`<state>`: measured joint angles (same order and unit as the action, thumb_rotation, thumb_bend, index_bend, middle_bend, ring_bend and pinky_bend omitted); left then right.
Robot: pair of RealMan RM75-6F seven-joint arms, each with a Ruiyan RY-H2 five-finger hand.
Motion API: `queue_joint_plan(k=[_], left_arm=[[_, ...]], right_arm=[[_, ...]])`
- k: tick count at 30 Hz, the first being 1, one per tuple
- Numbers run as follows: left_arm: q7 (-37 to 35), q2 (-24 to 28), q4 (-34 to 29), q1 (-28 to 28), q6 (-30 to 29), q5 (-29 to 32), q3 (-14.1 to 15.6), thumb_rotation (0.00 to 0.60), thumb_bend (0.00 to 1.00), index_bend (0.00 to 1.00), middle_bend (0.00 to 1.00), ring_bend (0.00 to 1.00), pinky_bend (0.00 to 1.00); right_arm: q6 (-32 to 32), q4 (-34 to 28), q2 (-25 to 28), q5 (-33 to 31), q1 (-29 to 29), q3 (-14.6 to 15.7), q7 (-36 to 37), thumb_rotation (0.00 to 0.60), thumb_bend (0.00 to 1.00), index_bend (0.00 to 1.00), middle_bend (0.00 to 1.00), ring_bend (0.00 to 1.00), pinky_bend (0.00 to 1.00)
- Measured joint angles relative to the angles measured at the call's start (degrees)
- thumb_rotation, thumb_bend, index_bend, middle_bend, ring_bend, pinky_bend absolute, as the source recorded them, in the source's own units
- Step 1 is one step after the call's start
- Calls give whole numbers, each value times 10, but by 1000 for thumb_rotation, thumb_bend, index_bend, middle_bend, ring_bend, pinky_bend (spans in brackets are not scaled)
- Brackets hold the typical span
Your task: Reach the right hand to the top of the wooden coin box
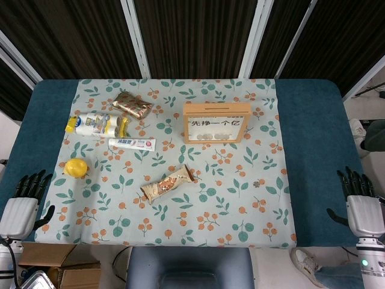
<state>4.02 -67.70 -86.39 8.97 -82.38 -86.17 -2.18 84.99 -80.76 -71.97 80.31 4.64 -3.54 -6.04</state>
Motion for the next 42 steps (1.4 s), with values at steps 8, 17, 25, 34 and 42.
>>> queue_joint_plan(k=[8,17,25,34,42], left_arm=[[0,0,1,-1,-1,-6,4,600,388,0,0,0,0],[6,-3,0,7,10,-4,0,600,393,0,0,0,0],[-3,-11,12,5,5,-6,3,600,389,0,0,0,0],[-19,-15,23,3,5,-3,3,600,378,0,0,0,0],[-25,-22,35,6,10,-1,2,600,379,0,0,0,0]], right_arm=[[-4,3,-6,12,4,0,-6,600,320,0,0,0,0],[-40,9,-19,40,46,-8,-33,600,319,0,0,0,0],[-134,51,-72,33,117,-23,-72,600,447,0,0,0,0],[-170,118,-137,45,158,-20,-54,600,520,148,0,0,0],[-165,211,-220,53,174,-19,-25,600,520,374,3,0,0]])
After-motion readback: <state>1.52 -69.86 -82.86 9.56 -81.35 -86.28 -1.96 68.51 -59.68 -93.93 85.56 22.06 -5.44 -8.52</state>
